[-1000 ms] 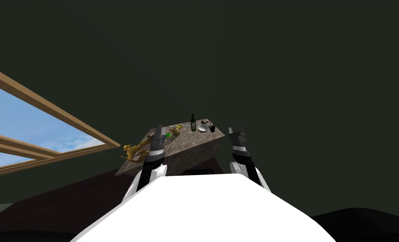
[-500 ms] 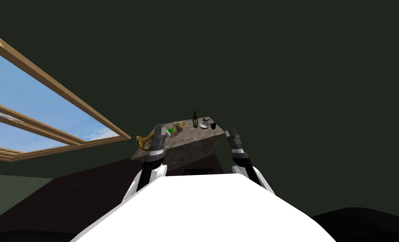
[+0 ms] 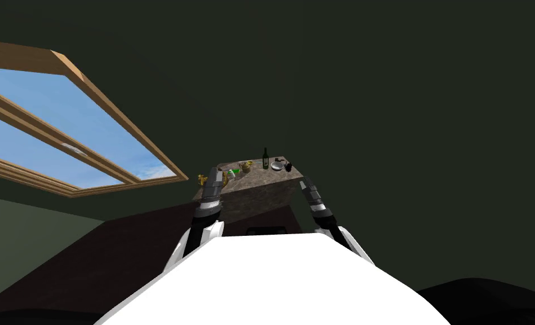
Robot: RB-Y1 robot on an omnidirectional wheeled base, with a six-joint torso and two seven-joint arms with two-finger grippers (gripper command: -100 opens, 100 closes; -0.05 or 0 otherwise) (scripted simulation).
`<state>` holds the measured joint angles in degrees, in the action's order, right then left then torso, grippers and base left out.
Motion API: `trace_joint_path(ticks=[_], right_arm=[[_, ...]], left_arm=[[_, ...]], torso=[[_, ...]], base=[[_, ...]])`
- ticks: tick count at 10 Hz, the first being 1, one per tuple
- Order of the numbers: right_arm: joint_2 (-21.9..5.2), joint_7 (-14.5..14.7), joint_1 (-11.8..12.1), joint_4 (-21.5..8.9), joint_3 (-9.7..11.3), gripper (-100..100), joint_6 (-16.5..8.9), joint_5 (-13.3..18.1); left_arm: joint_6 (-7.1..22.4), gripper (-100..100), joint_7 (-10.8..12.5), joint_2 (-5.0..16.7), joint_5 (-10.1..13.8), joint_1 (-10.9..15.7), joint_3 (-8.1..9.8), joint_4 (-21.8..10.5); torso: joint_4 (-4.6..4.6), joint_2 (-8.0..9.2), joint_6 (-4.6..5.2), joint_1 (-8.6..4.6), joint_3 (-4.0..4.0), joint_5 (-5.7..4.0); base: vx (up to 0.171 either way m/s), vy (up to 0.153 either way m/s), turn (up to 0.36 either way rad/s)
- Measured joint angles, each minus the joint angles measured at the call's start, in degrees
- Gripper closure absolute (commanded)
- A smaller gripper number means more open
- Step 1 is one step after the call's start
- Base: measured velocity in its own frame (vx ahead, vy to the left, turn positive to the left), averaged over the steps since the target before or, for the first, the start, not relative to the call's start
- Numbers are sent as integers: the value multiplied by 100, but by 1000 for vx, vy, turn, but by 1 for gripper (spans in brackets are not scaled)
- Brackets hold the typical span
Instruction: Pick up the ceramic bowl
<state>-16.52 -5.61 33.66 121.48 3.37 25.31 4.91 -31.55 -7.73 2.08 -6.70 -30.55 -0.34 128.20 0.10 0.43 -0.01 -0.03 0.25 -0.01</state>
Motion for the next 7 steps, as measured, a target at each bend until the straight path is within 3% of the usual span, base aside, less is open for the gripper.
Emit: trace_joint_path(ticks=[7], right_arm=[[-947, 16, 180, -583, 158, -100, 117, 279]], left_arm=[[0, 0, 0, 0, 0, -1, 0, 0]], torso=[[-2, -16, 3, 5, -8, 1]], base=[[-78, 25, 143]])
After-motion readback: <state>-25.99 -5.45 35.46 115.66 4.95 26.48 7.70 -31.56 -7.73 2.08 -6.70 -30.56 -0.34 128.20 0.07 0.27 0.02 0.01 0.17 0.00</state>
